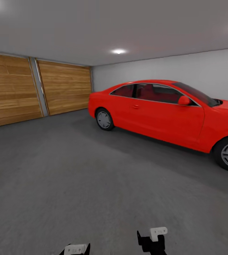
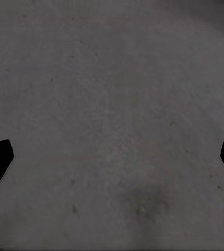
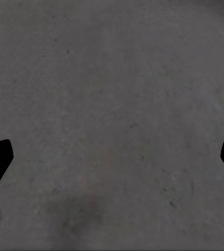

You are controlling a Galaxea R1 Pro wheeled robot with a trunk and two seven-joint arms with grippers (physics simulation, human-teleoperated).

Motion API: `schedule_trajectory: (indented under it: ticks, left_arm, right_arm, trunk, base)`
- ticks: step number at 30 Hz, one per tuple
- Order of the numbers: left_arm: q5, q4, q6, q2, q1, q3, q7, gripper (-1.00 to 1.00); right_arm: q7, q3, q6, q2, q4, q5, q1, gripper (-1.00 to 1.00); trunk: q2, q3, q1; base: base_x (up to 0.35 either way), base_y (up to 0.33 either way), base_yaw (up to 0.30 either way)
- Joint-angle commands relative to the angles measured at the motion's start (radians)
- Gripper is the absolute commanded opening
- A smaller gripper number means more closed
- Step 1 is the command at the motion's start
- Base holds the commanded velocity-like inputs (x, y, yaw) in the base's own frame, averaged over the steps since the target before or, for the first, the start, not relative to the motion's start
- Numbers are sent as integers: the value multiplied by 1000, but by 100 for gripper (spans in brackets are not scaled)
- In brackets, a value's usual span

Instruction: Move the two storage containers from the living room to the garage. In the garage, place one container on the floor and stack the other container on top of it (either order is fine).

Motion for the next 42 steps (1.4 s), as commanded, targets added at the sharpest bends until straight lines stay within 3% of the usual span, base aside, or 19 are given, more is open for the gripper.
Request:
schedule_trajectory:
  ticks: [1, 42]
  left_arm:
    - [1, 0, -2, 0, 0, 1, -4, 100]
    - [1, 0, -3, 0, 0, 2, -4, 100]
  right_arm:
    - [-7, 4, -2, 0, 1, 0, -1, 100]
    - [-7, 4, -2, 1, 0, 0, -1, 100]
  trunk:
    - [0, 0, 0]
    - [0, 16, 0]
  base:
    - [0, 0, 300]
    - [0, 0, 300]
